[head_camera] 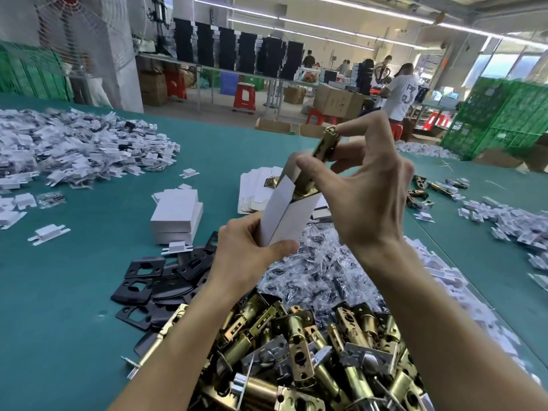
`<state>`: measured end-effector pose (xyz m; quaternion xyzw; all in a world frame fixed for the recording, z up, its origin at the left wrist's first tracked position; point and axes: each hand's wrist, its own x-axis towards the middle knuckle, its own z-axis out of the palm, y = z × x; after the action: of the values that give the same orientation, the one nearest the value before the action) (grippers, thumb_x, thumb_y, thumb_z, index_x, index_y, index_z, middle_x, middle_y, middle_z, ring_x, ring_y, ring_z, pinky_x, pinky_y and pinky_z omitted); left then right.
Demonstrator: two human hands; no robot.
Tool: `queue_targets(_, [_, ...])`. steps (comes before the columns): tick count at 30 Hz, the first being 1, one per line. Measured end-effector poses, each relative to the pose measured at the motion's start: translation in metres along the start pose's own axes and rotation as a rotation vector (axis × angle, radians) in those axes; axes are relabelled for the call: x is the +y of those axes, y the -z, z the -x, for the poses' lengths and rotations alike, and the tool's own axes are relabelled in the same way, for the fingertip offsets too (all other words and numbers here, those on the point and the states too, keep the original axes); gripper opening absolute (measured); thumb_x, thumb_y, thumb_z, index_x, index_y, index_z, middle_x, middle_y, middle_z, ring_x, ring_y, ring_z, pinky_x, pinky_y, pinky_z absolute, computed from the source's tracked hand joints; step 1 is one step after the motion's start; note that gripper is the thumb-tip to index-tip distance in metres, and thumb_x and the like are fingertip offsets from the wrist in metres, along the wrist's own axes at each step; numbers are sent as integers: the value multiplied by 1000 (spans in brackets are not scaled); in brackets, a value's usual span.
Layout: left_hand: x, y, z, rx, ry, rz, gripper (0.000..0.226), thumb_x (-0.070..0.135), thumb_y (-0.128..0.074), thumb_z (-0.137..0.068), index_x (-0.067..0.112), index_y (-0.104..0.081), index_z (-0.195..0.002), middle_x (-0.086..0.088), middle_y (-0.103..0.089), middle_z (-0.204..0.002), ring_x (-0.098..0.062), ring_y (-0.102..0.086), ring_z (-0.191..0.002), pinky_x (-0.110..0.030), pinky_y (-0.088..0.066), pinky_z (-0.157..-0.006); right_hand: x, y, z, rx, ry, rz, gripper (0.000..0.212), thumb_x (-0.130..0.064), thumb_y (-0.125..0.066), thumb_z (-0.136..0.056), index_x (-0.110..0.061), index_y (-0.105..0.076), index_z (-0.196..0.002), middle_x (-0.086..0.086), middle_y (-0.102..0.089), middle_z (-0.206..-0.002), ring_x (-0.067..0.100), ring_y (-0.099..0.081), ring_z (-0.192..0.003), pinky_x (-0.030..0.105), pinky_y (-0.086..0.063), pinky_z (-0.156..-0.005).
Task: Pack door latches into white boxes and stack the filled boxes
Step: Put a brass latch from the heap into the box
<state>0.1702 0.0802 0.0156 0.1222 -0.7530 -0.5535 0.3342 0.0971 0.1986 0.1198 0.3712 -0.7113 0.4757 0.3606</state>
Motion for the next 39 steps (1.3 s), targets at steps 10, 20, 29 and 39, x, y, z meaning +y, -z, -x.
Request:
queue_targets(10, [1,-1,-2,65,82,117,27,22,-92,-66,29,-73,-83,13,-73,-74,-9,-66,-65,-18,-52,-54,9,-3,11,-271,-18,103,36,-47,-57,-97,-21,-75,-80,-8,-65,-82,16,-52,-84,27,-34,-65])
queue_targets(20, [7,10,-6,98,195,619,52,14,-85,-53,9,-70,-103,-5,-77,-98,-21,-74,-95,-29,-60,-72,127,57,29,-396,-534,358,26,-7,-51,-96,-13,-70,-112,9,-72,-106,21,-63,-89,35,-50,-86])
queue_targets(29, [8,-1,-2,20,232,551,35,20,-79,-63,18,-72,-97,-1,-78,-94,-16,-73,-89,-34,-62,-75,176,95,63,-757,-801,762,33,-23,-65,-85,-19,-65,-118,13,-68,-107,36,-59,-108,40,-51,-88])
queue_targets(39, [3,-4,-1,73,122,421,23,25,-86,-52,32,-81,-74,6,-78,-81,-5,-72,-73,-15,-54,-63,178,91,69,-666,-760,674,43,-14,-69,-80,-17,-63,-122,6,-66,-105,34,-59,-103,40,-51,-87])
